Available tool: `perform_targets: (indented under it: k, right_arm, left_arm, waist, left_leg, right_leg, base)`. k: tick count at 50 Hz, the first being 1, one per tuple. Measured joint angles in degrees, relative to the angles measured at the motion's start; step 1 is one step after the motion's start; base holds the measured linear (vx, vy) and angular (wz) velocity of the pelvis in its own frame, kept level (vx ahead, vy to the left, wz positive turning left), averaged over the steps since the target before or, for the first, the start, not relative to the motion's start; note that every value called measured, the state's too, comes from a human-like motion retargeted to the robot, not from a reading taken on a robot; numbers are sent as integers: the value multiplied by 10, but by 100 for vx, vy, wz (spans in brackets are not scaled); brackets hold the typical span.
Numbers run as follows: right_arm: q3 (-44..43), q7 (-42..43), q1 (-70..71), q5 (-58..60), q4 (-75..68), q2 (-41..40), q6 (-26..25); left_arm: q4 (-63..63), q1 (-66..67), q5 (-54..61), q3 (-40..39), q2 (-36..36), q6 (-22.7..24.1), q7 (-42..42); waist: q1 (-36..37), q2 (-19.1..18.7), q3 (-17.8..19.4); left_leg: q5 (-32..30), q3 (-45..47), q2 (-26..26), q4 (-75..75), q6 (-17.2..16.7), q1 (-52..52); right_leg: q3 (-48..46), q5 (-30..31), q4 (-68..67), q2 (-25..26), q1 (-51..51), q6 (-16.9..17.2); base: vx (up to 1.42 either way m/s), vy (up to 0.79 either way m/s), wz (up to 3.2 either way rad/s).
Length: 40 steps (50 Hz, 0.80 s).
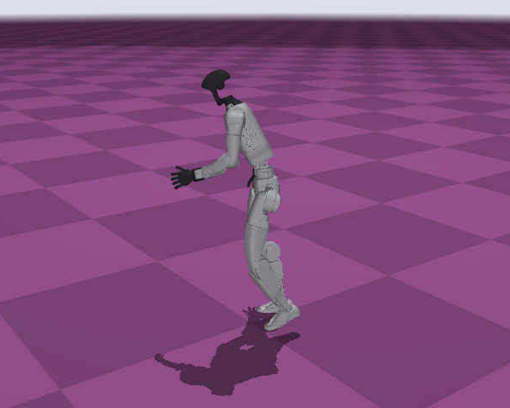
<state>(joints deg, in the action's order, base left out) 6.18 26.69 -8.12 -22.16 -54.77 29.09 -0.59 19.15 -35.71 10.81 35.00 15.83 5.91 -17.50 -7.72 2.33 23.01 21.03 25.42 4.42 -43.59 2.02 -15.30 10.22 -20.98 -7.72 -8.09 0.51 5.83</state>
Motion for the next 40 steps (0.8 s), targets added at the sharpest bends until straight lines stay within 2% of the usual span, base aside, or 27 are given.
perform_targets:
  k: [5, 10, 15, 18, 21, 23, 27, 29, 31, 33, 35, 37, 38, 40]
  right_arm:
    - [-64, -6, -62, 32, -43, -8, -14]
    - [-110, -16, -98, 55, -108, -22, -29]
    - [-158, -59, -126, 54, -173, -34, -43]
    - [-177, -78, -145, 44, -193, -36, -46]
    - [-189, -89, -151, 29, -207, -35, -49]
    - [-195, -94, -145, 17, -215, -36, -53]
    - [-181, -84, -126, -27, -226, -57, -59]
    - [-151, -76, -119, -58, -225, -81, -55]
    - [-103, -66, -115, -90, -217, -106, -42]
    - [-49, -51, -114, -121, -198, -127, -16]
    - [-4, -23, -98, -149, -180, -138, 9]
    - [12, 23, -41, -176, -180, -133, 21]
    - [-4, 44, -4, -177, -187, -133, 30]
    - [-48, 94, 92, -186, -210, -119, 37]
  left_arm:
    - [-24, -21, -3, 33, 39, 9, 39]
    - [-45, -57, -1, 65, 85, 18, 65]
    - [-70, -116, -19, 93, 144, 21, 98]
    - [-91, -143, -28, 101, 180, 26, 108]
    - [-113, -162, -26, 101, 210, 31, 109]
    - [-129, -168, -26, 99, 227, 33, 104]
    - [-157, -165, -47, 95, 237, 36, 68]
    - [-174, -151, -68, 87, 235, 41, 37]
    - [-191, -124, -91, 69, 223, 47, 0]
    - [-209, -77, -129, 40, 207, 54, -31]
    - [-226, -22, -139, 9, 185, 57, -66]
    - [-245, 43, -118, -28, 170, 57, -105]
    - [-253, 85, -130, -47, 171, 65, -112]
    - [-264, 162, -121, -79, 176, 73, -131]
  waist:
    - [-2, 34, -27]
    - [-14, 51, -12]
    - [-21, 59, 24]
    - [-18, 60, 36]
    - [-8, 68, 41]
    - [5, 83, 46]
    - [45, 128, 59]
    - [64, 132, 66]
    - [86, 116, 68]
    - [112, 77, 68]
    - [144, 39, 68]
    - [170, 20, 68]
    - [179, -4, 68]
    - [195, -44, 68]
  left_leg:
    - [-80, 60, 68, 133, -41, -19]
    - [-177, 71, 137, 296, -101, -23]
    - [-199, 130, 201, 432, -145, -22]
    - [-179, 214, 225, 479, -166, -27]
    - [-157, 277, 223, 484, -163, -35]
    - [-180, 264, 206, 484, -147, -40]
    - [-300, 194, 159, 471, -112, -69]
    - [-319, 162, 157, 432, -112, -102]
    - [-303, 123, 155, 390, -113, -146]
    - [-254, 80, 164, 310, -107, -209]
    - [-223, 62, 139, 284, -87, -247]
    - [-224, 59, 83, 324, -71, -252]
    - [-198, 39, 93, 280, -81, -277]
    - [-182, 8, 81, 270, -94, -291]
  right_leg:
    - [49, 13, 6, -9, 47, 43]
    - [101, 12, -3, -8, 102, 65]
    - [124, -27, -48, -4, 139, 53]
    - [124, -46, -64, -11, 150, 46]
    - [130, -43, -74, -30, 149, 49]
    - [143, -22, -83, -51, 145, 56]
    - [166, 83, -119, -96, 115, 86]
    - [157, 160, -163, -81, 83, 92]
    - [139, 230, -224, -48, 33, 92]
    - [126, 258, -288, -9, -26, 92]
    - [126, 218, -349, 5, -101, 92]
    - [102, 140, -411, -11, -190, 74]
    - [58, 112, -435, 0, -225, 61]
    - [-13, 62, -460, 11, -286, 33]
  base:
    - [55, 16, -136]
    - [52, 28, -101]
    - [52, 40, -64]
    - [55, 51, -52]
    - [57, 60, -52]
    - [58, 68, -56]
    - [56, 70, -13]
    - [60, 53, 70]
    - [61, 49, 100]
    - [53, 66, 102]
    - [42, 85, 86]
    - [43, 75, 89]
    - [51, 53, 104]
    - [53, 41, 111]
